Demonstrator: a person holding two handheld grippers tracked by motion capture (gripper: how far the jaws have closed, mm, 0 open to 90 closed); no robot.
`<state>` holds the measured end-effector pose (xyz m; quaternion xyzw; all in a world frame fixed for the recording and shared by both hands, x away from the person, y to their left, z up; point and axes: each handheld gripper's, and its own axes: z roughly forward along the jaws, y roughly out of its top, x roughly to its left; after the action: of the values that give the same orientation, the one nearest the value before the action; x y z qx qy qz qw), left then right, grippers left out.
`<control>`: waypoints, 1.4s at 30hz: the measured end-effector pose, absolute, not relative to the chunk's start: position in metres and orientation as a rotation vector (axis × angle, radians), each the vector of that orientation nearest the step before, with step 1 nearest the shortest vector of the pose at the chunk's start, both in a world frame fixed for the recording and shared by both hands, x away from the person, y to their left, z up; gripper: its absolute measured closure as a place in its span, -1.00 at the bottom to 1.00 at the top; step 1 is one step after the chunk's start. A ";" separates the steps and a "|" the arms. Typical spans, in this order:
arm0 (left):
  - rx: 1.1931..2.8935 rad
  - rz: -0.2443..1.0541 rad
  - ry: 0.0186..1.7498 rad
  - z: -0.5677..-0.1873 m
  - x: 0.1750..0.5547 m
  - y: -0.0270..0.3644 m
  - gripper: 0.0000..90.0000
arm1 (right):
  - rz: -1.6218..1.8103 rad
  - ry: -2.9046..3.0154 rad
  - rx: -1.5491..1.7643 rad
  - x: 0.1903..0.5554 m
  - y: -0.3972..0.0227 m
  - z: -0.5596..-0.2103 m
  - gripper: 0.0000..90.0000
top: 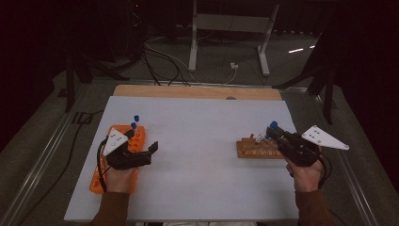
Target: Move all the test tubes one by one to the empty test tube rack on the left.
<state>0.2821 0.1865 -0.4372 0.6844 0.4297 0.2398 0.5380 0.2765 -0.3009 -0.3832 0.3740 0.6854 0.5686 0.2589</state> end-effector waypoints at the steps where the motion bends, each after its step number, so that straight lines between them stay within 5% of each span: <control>1: 1.629 0.560 1.013 -0.436 0.282 0.184 -0.98 | 1.550 1.865 1.012 0.277 -0.297 -0.384 0.70; 26: 1.824 0.437 0.747 -0.420 0.265 0.098 -0.79 | 1.637 2.113 0.840 0.289 -0.188 -0.399 0.70; 31: 1.854 0.434 0.714 -0.421 0.263 0.090 -0.56 | 1.639 2.174 0.793 0.286 -0.165 -0.402 0.70; 37: 1.881 0.424 0.680 -0.424 0.262 0.086 0.16 | 1.650 2.232 0.750 0.283 -0.145 -0.404 0.70; 42: 1.904 0.423 0.668 -0.426 0.262 0.086 0.45 | 1.653 2.263 0.728 0.281 -0.135 -0.407 0.70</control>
<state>0.2622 0.0855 -0.4259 0.7922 0.2779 0.1759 0.5141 0.2805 -0.1355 -0.4069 0.2495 0.7758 0.5665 0.1228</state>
